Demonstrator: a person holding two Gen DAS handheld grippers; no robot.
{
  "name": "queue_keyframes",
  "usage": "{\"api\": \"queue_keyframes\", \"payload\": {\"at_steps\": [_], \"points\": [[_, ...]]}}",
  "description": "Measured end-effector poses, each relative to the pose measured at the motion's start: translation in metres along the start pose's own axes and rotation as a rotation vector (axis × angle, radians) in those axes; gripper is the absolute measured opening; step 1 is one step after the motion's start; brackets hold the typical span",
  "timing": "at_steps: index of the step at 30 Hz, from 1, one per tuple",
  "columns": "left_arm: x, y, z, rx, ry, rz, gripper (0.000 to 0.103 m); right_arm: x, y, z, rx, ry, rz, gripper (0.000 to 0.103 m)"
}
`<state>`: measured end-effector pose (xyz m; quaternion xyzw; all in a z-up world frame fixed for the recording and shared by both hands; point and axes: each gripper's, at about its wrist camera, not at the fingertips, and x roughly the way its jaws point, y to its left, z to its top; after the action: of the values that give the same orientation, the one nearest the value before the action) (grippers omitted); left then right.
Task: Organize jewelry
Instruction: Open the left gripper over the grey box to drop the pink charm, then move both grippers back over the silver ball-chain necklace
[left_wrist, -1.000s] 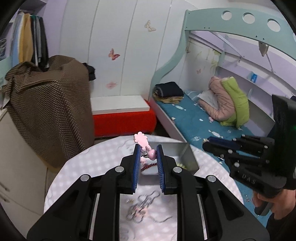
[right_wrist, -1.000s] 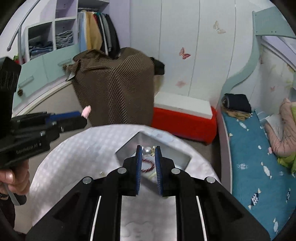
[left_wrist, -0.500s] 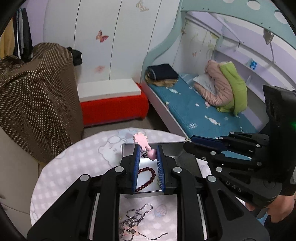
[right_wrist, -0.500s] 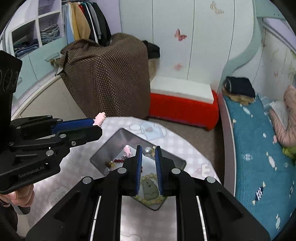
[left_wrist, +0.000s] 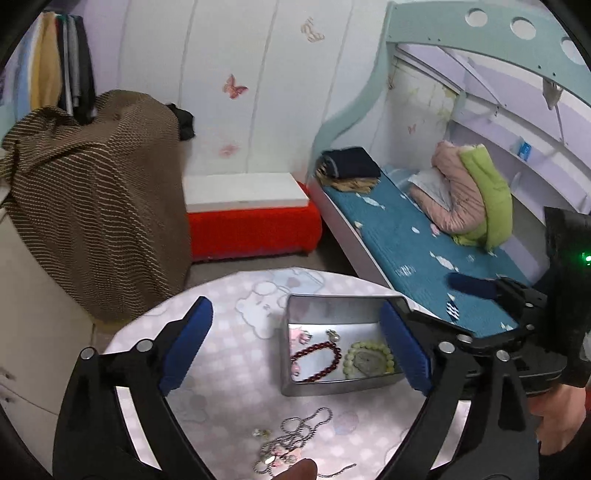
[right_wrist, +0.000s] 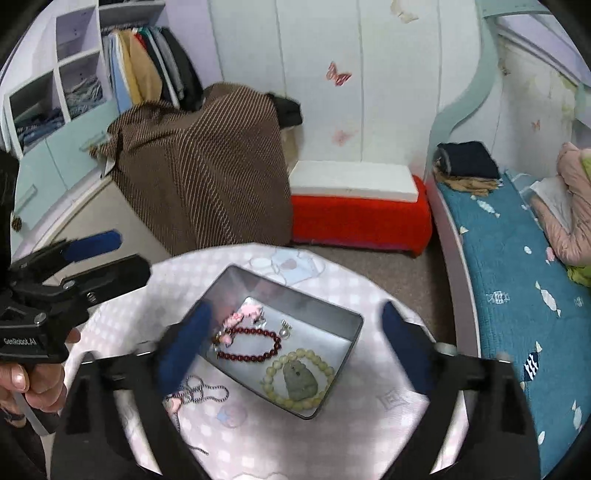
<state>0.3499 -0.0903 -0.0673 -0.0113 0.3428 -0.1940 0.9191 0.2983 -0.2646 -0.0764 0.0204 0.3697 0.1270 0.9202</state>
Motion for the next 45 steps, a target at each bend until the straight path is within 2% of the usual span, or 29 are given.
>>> {"api": "queue_keyframes", "payload": {"at_steps": [4, 8, 15, 20, 25, 29, 34, 36, 41, 45], "points": [[-0.018, 0.003, -0.007, -0.013, -0.043, 0.040, 0.097, -0.011, 0.003, 0.000, 0.013, -0.026, -0.027, 0.096], [-0.038, 0.010, -0.017, -0.026, -0.080, 0.085, 0.097, -0.027, 0.010, -0.003, 0.022, -0.061, -0.018, 0.096], [-0.074, 0.021, -0.046, -0.041, -0.117, 0.150, 0.097, -0.063, 0.034, -0.015, -0.014, -0.129, -0.010, 0.096], [-0.097, 0.031, -0.068, -0.068, -0.133, 0.183, 0.097, -0.077, 0.048, -0.029, -0.039, -0.140, -0.009, 0.096], [-0.112, 0.039, -0.087, -0.071, -0.135, 0.222, 0.097, -0.065, 0.067, -0.050, -0.096, -0.085, 0.000, 0.096], [-0.113, 0.049, -0.106, -0.087, -0.106, 0.250, 0.097, -0.032, 0.086, -0.073, -0.147, 0.016, 0.040, 0.096], [-0.108, 0.060, -0.125, -0.111, -0.063, 0.261, 0.097, 0.003, 0.103, -0.095, -0.195, 0.099, 0.064, 0.095], [-0.104, 0.063, -0.131, -0.120, -0.048, 0.264, 0.097, 0.012, 0.109, -0.101, -0.207, 0.115, 0.078, 0.091], [-0.095, 0.066, -0.144, -0.136, -0.012, 0.262, 0.097, 0.030, 0.114, -0.109, -0.237, 0.150, 0.085, 0.066], [-0.086, 0.066, -0.151, -0.138, 0.014, 0.258, 0.097, 0.041, 0.114, -0.110, -0.247, 0.163, 0.094, 0.063]]}}
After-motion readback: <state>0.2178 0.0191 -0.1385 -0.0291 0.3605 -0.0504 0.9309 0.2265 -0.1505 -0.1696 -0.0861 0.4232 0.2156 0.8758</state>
